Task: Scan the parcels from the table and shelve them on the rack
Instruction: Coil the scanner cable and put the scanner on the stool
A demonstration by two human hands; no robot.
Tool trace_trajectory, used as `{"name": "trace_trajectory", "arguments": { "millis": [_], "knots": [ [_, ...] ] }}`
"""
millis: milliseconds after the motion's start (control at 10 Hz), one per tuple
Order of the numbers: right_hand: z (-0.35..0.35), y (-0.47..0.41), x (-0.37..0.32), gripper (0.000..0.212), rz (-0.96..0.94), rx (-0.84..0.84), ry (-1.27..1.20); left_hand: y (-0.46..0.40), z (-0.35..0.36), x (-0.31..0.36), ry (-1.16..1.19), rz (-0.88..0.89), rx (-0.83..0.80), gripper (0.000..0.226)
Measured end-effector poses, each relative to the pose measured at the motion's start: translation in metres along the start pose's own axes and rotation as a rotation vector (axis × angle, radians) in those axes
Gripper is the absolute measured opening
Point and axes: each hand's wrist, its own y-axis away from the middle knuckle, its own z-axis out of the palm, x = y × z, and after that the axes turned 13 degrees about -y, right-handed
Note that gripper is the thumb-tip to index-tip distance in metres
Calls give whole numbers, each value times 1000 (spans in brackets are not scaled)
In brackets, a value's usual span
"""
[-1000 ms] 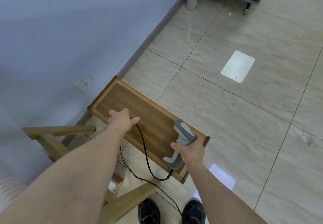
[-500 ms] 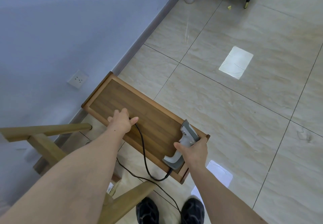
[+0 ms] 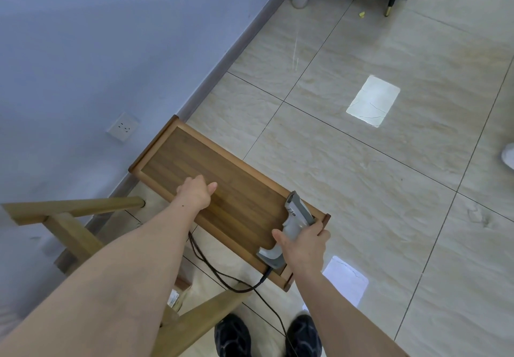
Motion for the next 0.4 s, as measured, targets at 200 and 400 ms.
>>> {"name": "trace_trajectory", "arguments": {
  "millis": [200, 400],
  "knots": [
    [0, 1, 1, 103, 10, -14, 8, 5, -8, 5, -15, 27, -6, 41],
    [-14, 10, -13, 97, 40, -13, 19, 26, -26, 18, -39, 16, -6, 50]
  ]
}}
